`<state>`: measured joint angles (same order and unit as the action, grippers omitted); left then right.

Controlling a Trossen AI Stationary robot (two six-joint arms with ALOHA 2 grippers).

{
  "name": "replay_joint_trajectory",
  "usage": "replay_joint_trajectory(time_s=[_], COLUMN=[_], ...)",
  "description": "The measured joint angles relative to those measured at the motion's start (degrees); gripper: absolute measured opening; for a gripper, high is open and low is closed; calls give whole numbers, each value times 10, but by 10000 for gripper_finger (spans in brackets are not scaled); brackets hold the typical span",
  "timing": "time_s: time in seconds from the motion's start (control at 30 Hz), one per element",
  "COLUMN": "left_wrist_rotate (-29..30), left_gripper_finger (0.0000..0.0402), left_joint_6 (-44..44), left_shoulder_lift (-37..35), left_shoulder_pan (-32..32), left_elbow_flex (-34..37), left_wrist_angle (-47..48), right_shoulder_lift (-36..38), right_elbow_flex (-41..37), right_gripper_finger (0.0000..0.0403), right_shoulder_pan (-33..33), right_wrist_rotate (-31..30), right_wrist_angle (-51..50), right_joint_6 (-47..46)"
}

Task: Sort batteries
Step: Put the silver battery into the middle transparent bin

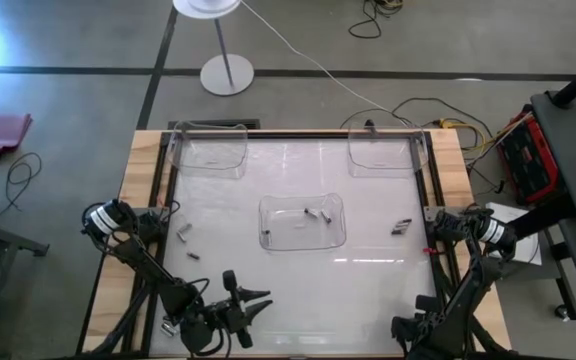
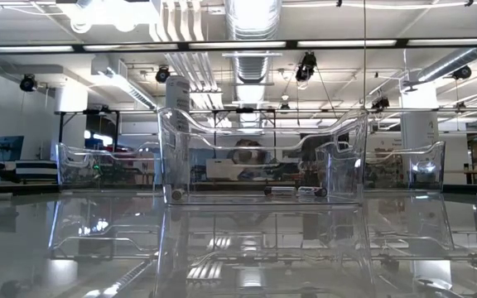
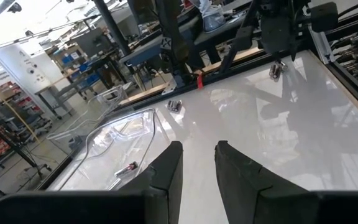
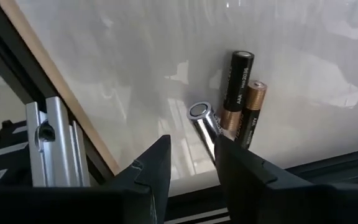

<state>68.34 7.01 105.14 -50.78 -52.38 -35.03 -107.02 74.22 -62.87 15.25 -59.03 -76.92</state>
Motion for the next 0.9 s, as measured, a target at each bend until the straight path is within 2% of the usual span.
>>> replay_joint_trajectory(time_s=[0.43,0.9], left_wrist_rotate=[1,1], left_gripper_finger=[76,76], left_joint_6=[0,0], left_shoulder_lift=[0,0], left_shoulder_pan=[0,0], left_elbow_flex=[0,0], left_wrist_angle=[1,3], right_shoulder_lift=[1,1], right_elbow_flex=[-36,-40], right_gripper_finger=[139,73], right_shoulder_pan=[0,0], right_wrist_rotate=[2,2], right_wrist_angle=[58,61], right_joint_6=[-18,25])
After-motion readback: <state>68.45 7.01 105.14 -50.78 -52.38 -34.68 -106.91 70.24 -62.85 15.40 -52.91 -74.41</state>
